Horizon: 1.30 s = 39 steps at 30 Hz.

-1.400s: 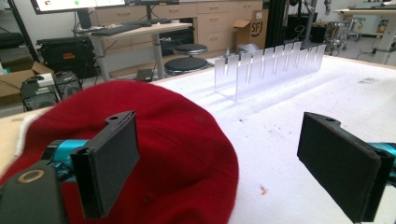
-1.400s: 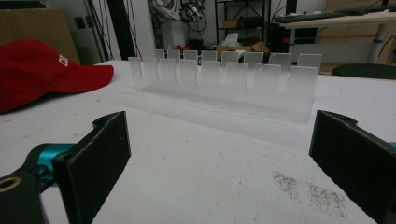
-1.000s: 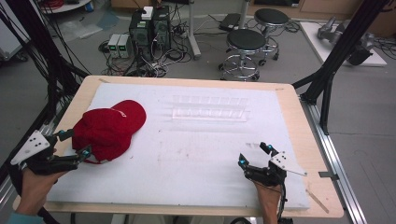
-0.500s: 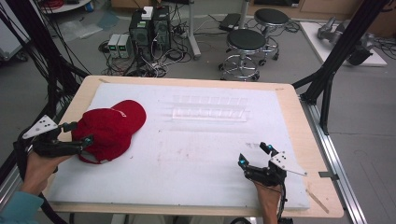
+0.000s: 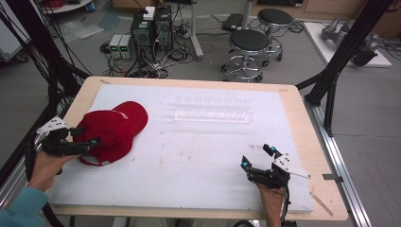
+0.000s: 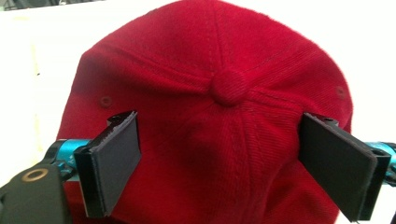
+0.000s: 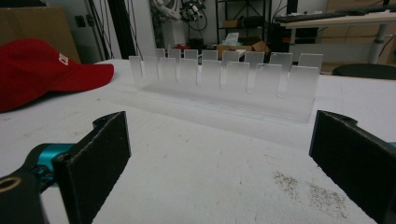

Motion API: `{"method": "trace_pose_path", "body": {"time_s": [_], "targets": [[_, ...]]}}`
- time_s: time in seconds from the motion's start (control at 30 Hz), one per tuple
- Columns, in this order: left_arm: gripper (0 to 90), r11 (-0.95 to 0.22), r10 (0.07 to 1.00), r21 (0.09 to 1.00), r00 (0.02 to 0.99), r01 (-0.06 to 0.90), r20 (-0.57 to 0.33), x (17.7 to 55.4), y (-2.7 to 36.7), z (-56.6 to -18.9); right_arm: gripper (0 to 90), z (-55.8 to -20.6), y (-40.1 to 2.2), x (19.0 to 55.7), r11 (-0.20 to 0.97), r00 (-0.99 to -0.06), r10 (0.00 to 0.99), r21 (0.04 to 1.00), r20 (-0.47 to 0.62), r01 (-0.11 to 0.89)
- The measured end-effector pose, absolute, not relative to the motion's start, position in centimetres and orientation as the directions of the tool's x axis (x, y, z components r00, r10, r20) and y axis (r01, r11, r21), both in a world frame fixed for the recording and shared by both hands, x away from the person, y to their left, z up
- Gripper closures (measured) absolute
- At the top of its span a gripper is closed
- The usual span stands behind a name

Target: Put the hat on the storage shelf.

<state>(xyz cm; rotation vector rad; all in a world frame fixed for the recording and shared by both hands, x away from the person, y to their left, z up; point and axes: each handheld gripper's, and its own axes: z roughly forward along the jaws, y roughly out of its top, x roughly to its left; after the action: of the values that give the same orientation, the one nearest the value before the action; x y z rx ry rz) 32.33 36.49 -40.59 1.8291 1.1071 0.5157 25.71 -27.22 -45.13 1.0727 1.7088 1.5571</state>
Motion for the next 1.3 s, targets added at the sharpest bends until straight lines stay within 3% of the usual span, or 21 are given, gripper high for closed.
{"method": "trace_pose_path", "body": {"time_s": [0.2, 0.3, 0.37, 0.5, 0.67, 0.8, 1.3], "targets": [[25.3, -0.213, 0.855, 0.842, 0.512, 0.496, -0.085, 32.5, 36.3, -41.0, 4.2, -45.1, -27.2, 25.7, -0.011, -0.505, 0.857, 0.985, 0.099, 0.175], [41.2, -0.180, 0.849, 0.837, 0.512, 0.517, -0.134, 32.7, 36.5, -41.2, 4.2, -45.1, -27.2, 25.7, -0.010, -0.505, 0.857, 0.984, 0.098, 0.175], [45.0, -0.179, 0.851, 0.832, 0.507, 0.526, -0.137, 32.9, 36.4, -41.4, 4.2, -45.1, -27.2, 25.7, -0.011, -0.505, 0.857, 0.983, 0.103, 0.181], [64.6, -0.185, 0.846, 0.841, 0.518, 0.509, -0.128, 32.8, 36.1, -41.3, 4.2, -45.1, -27.2, 25.7, -0.010, -0.506, 0.857, 0.985, 0.098, 0.175], [82.1, -0.166, 0.841, 0.841, 0.519, 0.515, -0.152, 32.9, 36.1, -41.3, 4.2, -45.1, -27.2, 25.7, -0.009, -0.507, 0.857, 0.984, 0.099, 0.178], [86.5, -0.173, 0.842, 0.854, 0.523, 0.490, -0.130, 32.6, 36.1, -41.0, 4.2, -45.1, -27.2, 25.7, -0.010, -0.506, 0.857, 0.984, 0.100, 0.177], [87.1, -0.193, 0.809, 0.877, 0.577, 0.441, -0.112, 32.2, 36.0, -39.7, 4.2, -45.1, -27.0, 25.6, 0.005, -0.510, 0.856, 0.984, 0.087, 0.177]]}}
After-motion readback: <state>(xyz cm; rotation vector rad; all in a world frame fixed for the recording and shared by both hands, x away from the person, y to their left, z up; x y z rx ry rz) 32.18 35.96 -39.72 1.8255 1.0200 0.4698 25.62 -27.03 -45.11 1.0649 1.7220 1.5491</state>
